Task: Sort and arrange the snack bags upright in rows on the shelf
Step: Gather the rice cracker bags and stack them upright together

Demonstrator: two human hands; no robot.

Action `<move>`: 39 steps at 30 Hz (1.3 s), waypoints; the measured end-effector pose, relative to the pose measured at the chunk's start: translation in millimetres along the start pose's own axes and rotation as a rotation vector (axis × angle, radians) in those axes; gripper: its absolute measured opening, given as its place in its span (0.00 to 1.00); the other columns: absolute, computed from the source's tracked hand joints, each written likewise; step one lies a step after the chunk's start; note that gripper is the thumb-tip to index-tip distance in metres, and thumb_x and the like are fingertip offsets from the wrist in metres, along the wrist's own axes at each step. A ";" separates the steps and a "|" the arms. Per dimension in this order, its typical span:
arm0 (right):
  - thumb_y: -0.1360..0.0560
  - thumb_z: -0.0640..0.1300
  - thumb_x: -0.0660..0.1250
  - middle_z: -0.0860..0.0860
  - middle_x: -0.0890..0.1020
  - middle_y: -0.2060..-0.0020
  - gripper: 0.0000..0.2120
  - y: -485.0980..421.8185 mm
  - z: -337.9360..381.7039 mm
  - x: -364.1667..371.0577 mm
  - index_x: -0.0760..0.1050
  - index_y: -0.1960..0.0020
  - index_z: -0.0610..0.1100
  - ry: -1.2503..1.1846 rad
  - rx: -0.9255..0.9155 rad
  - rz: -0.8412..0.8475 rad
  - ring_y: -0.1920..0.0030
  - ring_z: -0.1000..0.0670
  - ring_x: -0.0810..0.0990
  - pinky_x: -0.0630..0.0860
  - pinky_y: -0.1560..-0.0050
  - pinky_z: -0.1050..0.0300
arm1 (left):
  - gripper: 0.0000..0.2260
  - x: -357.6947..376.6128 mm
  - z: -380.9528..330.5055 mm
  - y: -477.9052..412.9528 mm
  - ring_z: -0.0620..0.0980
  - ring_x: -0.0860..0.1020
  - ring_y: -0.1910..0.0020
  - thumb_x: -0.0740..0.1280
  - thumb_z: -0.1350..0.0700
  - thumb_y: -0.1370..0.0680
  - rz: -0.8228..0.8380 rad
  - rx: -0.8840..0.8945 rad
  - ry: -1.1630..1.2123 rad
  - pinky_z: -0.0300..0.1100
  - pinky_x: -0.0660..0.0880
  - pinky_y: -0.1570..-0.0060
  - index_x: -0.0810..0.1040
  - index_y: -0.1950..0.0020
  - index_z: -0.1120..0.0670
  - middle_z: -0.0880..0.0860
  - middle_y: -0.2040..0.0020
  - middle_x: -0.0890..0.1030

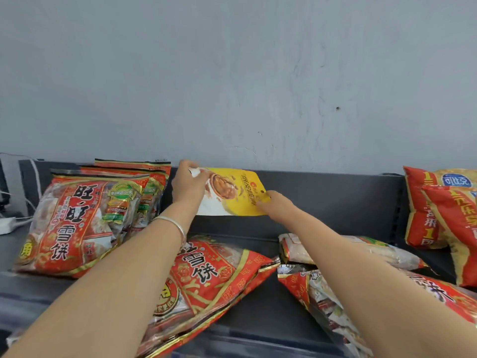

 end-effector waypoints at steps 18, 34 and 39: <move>0.23 0.39 0.64 0.46 0.81 0.58 0.06 94.4 -49.8 -124.5 0.76 0.58 0.46 -1.047 0.090 -0.440 0.55 0.45 0.77 0.75 0.48 0.48 | 0.24 103.1 -57.6 127.9 0.49 0.78 0.55 0.67 0.55 0.23 0.250 -0.412 0.737 0.49 0.78 0.54 0.62 0.30 0.49 0.53 0.47 0.77; 0.22 0.48 0.64 0.46 0.62 0.70 0.18 303.4 -246.1 -385.5 0.61 0.66 0.47 -0.734 0.054 -0.913 0.67 0.50 0.60 0.59 0.64 0.54 | 0.10 276.0 -280.9 393.6 0.52 0.77 0.45 0.62 0.52 0.20 0.611 0.144 0.648 0.50 0.73 0.41 0.76 0.43 0.56 0.55 0.45 0.80; 0.21 0.45 0.61 0.46 0.64 0.68 0.14 336.9 -316.7 -425.2 0.63 0.63 0.44 -0.533 0.156 -0.913 0.65 0.50 0.63 0.61 0.64 0.55 | 0.07 338.1 -295.2 447.1 0.48 0.75 0.45 0.62 0.58 0.21 0.714 0.151 0.428 0.49 0.71 0.40 0.71 0.43 0.52 0.46 0.47 0.78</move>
Point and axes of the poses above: each hand's wrist, its own y-axis away from the middle knuckle, its own x-axis out of the palm, z = x × y, the point moved 8 cm from there along -y, towards the middle knuckle
